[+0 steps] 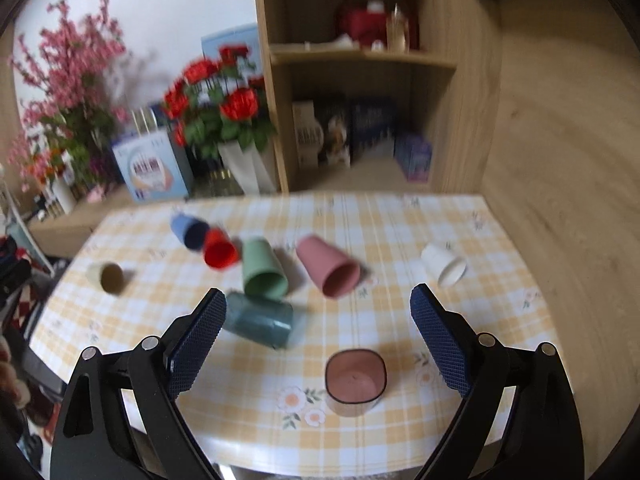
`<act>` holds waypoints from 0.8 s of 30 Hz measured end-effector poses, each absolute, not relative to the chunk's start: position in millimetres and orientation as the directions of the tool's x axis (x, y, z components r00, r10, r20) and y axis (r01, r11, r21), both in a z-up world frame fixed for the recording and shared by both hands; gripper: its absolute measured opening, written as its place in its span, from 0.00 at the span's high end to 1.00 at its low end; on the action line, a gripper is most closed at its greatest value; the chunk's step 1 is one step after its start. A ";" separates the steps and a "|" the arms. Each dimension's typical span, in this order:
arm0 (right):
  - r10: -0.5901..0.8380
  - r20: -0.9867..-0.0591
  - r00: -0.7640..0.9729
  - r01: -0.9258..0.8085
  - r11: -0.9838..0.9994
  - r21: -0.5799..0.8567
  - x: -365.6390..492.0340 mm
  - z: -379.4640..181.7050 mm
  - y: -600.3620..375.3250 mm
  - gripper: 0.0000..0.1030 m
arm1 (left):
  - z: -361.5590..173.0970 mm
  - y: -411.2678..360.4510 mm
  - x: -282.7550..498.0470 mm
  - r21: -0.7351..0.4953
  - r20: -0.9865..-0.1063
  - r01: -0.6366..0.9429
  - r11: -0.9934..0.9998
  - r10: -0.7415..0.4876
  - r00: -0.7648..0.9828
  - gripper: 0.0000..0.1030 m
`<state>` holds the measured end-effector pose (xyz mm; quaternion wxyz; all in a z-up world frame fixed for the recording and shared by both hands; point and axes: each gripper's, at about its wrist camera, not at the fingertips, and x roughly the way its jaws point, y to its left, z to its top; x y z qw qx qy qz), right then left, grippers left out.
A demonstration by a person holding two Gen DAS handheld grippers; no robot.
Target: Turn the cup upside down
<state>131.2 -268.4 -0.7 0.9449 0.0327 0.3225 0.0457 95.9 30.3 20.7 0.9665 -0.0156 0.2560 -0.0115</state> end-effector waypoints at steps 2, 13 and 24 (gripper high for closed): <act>0.080 -0.586 0.806 -0.043 0.996 0.078 120.5 11.4 -266.5 0.12 | 32.3 27.8 88.2 -0.023 -0.474 0.029 0.999 -0.036 0.880 0.06; 0.027 -0.487 0.873 0.022 0.995 0.095 67.0 40.1 -259.6 0.12 | 57.5 9.4 53.4 -0.005 -0.412 0.076 0.997 -0.072 0.908 0.06; 0.014 -0.502 0.865 0.023 0.997 0.068 68.6 32.6 -255.5 0.12 | 51.7 6.5 54.5 -0.015 -0.429 0.070 0.997 -0.070 0.901 0.06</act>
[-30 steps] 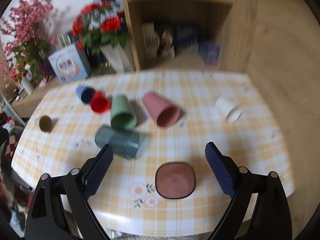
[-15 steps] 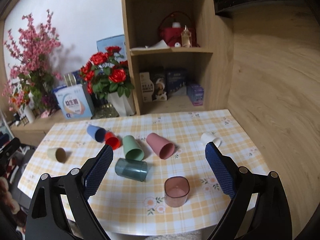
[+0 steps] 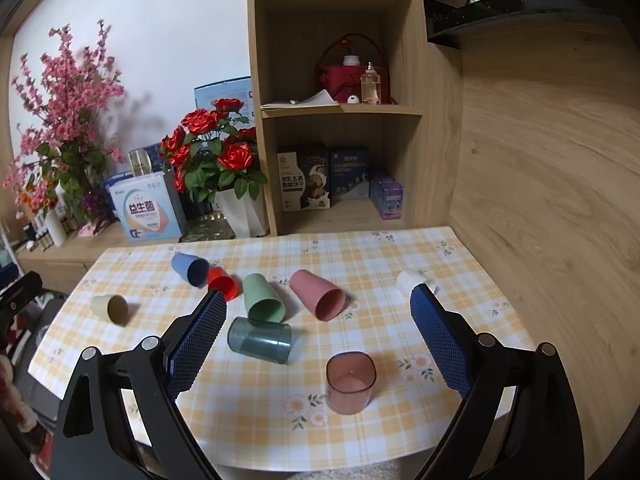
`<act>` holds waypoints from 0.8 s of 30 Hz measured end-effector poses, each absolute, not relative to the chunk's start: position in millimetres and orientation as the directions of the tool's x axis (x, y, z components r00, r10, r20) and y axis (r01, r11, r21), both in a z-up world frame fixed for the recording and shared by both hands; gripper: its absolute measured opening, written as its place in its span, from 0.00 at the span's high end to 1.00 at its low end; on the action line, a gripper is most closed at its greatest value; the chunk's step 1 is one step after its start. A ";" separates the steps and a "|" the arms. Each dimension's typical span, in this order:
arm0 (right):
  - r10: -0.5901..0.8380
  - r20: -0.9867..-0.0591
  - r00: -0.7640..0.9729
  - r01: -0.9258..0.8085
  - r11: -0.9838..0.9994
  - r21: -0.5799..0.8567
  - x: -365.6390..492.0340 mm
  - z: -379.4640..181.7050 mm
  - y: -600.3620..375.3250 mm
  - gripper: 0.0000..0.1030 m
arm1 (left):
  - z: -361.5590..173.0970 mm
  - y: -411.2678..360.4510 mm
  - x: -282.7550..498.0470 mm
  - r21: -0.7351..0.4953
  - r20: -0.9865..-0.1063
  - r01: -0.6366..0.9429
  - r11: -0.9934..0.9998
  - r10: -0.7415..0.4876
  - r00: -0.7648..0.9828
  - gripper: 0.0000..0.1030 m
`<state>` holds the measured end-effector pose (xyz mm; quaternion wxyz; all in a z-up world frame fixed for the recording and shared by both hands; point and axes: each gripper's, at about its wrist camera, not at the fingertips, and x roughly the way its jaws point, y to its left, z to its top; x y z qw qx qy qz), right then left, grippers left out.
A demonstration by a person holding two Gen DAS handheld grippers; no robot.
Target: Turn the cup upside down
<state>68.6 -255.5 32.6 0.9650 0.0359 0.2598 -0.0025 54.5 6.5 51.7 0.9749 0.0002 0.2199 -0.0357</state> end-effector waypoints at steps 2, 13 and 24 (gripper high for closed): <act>0.016 -0.503 0.864 0.022 0.997 0.070 68.6 32.0 -255.1 0.12 | 51.9 6.8 54.8 -0.014 -0.429 0.068 0.998 -0.068 0.901 0.06; 0.020 -0.495 0.869 0.015 0.998 0.067 67.2 32.9 -252.5 0.12 | 51.1 7.2 54.1 -0.014 -0.429 0.066 0.998 -0.065 0.901 0.06; 0.018 -0.494 0.870 0.016 0.998 0.065 66.2 34.5 -252.1 0.12 | 50.4 5.2 49.3 -0.004 -0.414 0.069 0.998 -0.064 0.908 0.06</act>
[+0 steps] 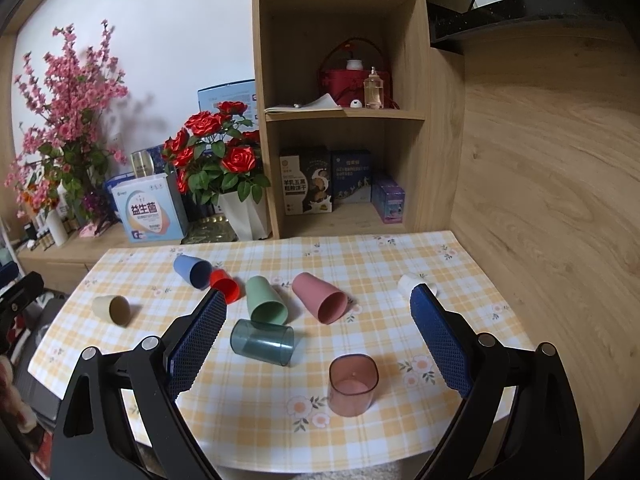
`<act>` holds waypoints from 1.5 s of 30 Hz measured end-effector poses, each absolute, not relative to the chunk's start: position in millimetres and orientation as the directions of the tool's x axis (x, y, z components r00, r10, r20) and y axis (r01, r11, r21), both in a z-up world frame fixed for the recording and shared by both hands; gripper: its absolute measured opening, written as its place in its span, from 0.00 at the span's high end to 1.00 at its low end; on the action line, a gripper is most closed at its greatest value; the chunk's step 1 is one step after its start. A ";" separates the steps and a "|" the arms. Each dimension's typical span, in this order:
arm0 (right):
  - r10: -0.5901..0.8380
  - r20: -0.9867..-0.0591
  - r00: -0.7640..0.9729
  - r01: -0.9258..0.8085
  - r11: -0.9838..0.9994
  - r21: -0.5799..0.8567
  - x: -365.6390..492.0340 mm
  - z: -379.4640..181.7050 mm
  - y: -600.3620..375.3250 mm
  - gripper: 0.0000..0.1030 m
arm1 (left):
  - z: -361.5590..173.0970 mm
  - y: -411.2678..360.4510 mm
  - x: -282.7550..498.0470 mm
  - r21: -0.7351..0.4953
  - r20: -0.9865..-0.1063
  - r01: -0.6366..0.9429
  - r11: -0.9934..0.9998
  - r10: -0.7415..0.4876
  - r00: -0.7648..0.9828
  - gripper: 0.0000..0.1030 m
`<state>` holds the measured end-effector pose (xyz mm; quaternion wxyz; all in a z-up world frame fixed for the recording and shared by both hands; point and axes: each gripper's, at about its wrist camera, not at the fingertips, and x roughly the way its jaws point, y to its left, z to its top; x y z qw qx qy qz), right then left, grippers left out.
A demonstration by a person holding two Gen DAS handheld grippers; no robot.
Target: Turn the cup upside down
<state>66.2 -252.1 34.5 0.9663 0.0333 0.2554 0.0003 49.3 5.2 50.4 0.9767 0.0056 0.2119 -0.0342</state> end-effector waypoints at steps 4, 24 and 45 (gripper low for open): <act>0.019 -0.494 0.869 0.016 0.998 0.067 66.4 34.5 -252.3 0.13 | 50.5 5.2 49.3 -0.002 -0.414 0.070 0.998 -0.064 0.908 0.06; 0.020 -0.488 0.873 0.012 0.998 0.061 68.3 34.7 -256.2 0.12 | 50.6 4.5 48.2 -0.004 -0.412 0.072 0.997 -0.067 0.909 0.06; 0.024 -0.492 0.871 0.006 0.998 0.059 67.3 30.6 -252.6 0.12 | 51.2 5.2 49.1 -0.013 -0.417 0.068 0.998 -0.068 0.906 0.06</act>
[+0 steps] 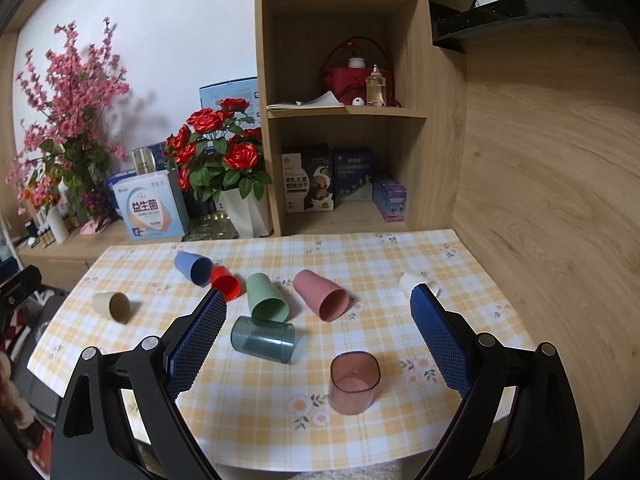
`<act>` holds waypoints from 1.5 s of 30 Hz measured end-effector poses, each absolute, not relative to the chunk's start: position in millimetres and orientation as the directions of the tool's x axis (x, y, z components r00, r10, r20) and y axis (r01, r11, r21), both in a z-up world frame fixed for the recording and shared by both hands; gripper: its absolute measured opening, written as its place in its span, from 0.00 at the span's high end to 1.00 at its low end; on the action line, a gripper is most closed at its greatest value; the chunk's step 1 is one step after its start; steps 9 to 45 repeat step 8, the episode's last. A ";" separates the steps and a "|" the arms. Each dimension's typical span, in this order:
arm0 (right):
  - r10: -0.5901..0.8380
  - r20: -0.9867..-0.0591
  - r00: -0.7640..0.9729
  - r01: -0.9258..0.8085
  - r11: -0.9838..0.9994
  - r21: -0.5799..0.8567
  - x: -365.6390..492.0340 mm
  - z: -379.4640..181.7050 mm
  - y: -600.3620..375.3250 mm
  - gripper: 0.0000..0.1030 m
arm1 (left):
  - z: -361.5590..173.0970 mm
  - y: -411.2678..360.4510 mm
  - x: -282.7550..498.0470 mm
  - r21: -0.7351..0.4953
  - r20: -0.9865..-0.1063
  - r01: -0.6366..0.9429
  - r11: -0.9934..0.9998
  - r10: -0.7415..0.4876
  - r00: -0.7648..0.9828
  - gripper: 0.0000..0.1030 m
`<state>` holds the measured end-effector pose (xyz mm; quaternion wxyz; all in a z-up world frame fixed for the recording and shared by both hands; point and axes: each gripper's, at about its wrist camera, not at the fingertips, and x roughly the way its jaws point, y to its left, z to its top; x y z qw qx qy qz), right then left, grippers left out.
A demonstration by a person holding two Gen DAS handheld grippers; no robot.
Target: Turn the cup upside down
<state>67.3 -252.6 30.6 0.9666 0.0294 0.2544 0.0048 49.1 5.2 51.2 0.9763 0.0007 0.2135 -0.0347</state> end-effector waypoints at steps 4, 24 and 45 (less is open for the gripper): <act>0.020 -0.490 0.872 0.010 0.998 0.059 67.9 29.9 -253.9 0.13 | 49.5 3.5 51.6 -0.001 -0.423 0.060 0.998 -0.055 0.904 0.06; 0.014 -0.453 0.891 0.023 0.997 0.078 67.5 24.8 -262.7 0.13 | 45.3 6.5 54.9 -0.018 -0.421 0.056 0.998 -0.058 0.905 0.06; 0.014 -0.453 0.891 0.023 0.997 0.078 67.5 24.8 -262.7 0.13 | 45.3 6.5 54.9 -0.018 -0.421 0.056 0.998 -0.058 0.905 0.06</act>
